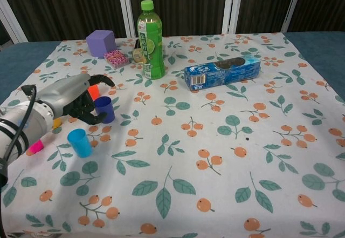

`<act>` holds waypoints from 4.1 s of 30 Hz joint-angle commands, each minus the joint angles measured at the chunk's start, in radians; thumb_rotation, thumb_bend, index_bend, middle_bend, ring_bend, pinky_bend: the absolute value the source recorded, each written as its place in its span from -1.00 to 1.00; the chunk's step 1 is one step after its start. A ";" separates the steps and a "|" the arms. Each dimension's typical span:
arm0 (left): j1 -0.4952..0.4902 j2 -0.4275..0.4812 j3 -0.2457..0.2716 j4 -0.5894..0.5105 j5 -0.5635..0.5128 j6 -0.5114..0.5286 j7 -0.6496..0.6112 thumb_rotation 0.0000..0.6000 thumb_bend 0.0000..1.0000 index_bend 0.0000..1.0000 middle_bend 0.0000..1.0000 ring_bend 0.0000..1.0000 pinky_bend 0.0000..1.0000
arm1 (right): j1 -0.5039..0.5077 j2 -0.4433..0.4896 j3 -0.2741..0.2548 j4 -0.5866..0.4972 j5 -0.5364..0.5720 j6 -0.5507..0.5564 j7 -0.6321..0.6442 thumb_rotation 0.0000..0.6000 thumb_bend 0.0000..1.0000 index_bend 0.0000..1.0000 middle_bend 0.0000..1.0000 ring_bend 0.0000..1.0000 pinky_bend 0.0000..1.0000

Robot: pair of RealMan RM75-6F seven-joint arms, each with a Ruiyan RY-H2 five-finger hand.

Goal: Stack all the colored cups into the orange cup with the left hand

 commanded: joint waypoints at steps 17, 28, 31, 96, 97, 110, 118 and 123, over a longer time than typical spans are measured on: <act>-0.037 -0.030 0.001 0.110 -0.018 -0.011 -0.052 1.00 -0.21 -0.05 1.00 1.00 1.00 | -0.006 0.008 -0.002 0.002 -0.008 0.010 0.020 1.00 -0.61 -1.00 -1.00 -1.00 -1.00; -0.051 0.006 -0.015 0.099 0.011 0.006 -0.087 1.00 -0.16 0.16 1.00 1.00 1.00 | -0.009 0.010 -0.002 0.006 -0.012 0.017 0.030 1.00 -0.61 -1.00 -1.00 -1.00 -1.00; -0.062 0.031 -0.036 0.077 0.032 0.033 -0.078 1.00 -0.15 0.16 1.00 1.00 1.00 | -0.009 0.011 -0.002 0.005 -0.011 0.016 0.031 1.00 -0.61 -1.00 -1.00 -1.00 -1.00; 0.060 0.283 0.136 -0.065 -0.037 0.032 -0.078 1.00 -0.30 -0.70 1.00 1.00 1.00 | -0.005 0.012 -0.007 -0.003 -0.015 -0.004 0.023 1.00 -0.61 -1.00 -1.00 -1.00 -1.00; 0.058 0.280 0.134 -0.058 -0.039 0.029 -0.079 1.00 -0.30 -0.68 1.00 1.00 1.00 | -0.004 0.012 -0.007 -0.003 -0.014 -0.005 0.022 1.00 -0.61 -1.00 -1.00 -1.00 -1.00; 0.039 0.260 0.116 -0.014 -0.055 -0.008 -0.094 1.00 -0.30 -0.37 1.00 1.00 1.00 | -0.004 0.011 -0.005 -0.005 -0.008 -0.006 0.020 1.00 -0.61 -1.00 -1.00 -1.00 -1.00; 0.028 0.248 0.108 0.009 -0.072 -0.029 -0.096 1.00 -0.30 -0.13 1.00 1.00 1.00 | -0.004 0.012 -0.005 -0.005 -0.006 -0.006 0.022 1.00 -0.61 -1.00 -1.00 -1.00 -1.00; 0.026 0.243 0.106 0.020 -0.070 -0.034 -0.109 1.00 -0.30 -0.03 1.00 1.00 1.00 | -0.004 0.012 -0.005 -0.005 -0.006 -0.006 0.021 1.00 -0.61 -1.00 -1.00 -1.00 -1.00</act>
